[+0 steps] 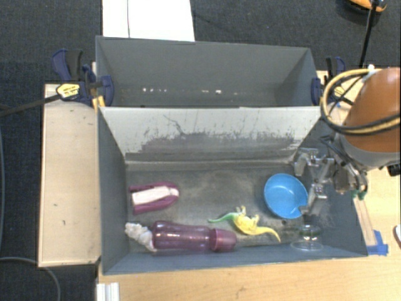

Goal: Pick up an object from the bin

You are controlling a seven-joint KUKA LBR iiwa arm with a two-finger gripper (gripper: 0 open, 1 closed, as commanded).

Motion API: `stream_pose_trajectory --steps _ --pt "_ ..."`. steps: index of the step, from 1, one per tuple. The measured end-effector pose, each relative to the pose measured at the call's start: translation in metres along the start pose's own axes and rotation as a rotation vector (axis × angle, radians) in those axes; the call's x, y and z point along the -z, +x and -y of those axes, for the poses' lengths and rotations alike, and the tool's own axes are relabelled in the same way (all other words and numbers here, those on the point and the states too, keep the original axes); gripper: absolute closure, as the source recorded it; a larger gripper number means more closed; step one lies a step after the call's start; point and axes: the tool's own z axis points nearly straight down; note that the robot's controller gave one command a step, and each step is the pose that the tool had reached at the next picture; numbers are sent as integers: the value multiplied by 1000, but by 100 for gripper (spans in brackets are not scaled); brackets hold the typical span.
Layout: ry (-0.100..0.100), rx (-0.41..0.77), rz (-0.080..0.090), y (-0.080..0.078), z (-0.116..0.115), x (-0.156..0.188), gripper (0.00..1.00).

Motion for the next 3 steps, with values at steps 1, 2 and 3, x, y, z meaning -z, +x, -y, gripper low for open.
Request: stream_pose_trajectory --steps 1,2,3 --pt "-4 -80 -1 -12 -27 -46 0" --pt "-1 28 -1 -5 -38 -74 0" --pt "-1 40 -1 -3 -40 -78 0"
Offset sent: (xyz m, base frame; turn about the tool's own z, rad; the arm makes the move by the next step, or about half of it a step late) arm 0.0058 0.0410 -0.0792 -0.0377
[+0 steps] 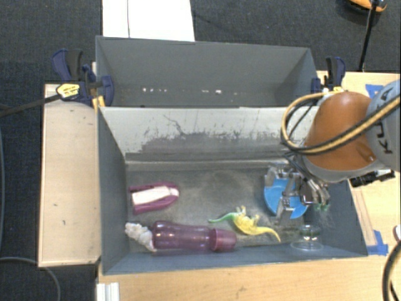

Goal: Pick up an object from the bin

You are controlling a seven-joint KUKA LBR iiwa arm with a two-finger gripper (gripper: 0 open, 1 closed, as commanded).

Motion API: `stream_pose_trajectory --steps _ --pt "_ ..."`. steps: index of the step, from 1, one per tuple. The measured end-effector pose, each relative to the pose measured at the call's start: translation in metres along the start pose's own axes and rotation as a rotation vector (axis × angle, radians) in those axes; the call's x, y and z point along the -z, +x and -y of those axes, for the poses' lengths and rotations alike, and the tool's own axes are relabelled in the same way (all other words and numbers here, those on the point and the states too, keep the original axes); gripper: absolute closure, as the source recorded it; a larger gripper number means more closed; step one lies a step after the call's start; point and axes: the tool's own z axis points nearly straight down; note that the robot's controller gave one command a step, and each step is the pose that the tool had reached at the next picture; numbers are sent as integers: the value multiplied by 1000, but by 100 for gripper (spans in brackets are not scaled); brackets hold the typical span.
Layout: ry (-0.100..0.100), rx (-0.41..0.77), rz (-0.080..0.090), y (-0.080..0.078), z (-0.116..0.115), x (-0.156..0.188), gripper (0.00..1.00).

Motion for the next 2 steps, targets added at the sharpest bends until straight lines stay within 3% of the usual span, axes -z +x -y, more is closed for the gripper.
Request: stream_pose_trajectory --steps 1,2 --pt "-1 -18 3 -9 19 -3 0" --pt "0 -182 6 -11 38 -34 0"
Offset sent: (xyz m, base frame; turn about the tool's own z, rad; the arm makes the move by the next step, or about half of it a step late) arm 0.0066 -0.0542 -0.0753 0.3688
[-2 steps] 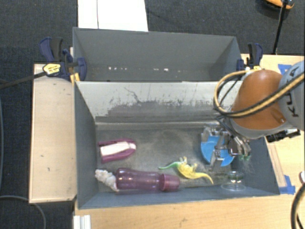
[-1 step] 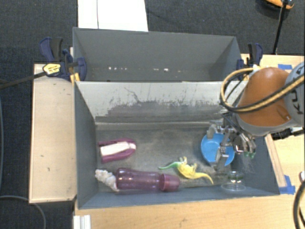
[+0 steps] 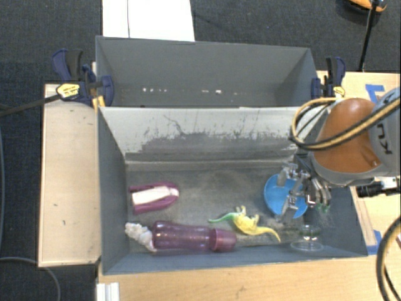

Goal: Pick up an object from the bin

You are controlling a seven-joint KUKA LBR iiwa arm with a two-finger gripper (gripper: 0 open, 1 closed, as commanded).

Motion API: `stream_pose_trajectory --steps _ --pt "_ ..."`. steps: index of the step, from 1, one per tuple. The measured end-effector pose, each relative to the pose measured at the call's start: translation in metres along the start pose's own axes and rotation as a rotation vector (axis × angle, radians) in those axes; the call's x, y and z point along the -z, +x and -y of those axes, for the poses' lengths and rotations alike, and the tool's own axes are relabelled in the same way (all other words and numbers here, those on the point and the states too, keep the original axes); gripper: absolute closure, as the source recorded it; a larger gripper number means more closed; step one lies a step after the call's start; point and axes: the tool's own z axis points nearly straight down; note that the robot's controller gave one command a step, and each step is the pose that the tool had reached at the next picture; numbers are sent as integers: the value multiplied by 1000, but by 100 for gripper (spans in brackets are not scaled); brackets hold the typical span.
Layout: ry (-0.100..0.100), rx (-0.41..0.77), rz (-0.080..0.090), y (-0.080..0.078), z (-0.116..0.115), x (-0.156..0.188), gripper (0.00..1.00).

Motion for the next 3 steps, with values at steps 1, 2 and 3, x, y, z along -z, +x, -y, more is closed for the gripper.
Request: stream_pose_trajectory --steps 1,2,3 --pt "0 -183 -7 1 2 -19 0" --pt "0 16 -2 -4 -7 -33 0" --pt "-1 71 -3 -2 -9 -37 0"
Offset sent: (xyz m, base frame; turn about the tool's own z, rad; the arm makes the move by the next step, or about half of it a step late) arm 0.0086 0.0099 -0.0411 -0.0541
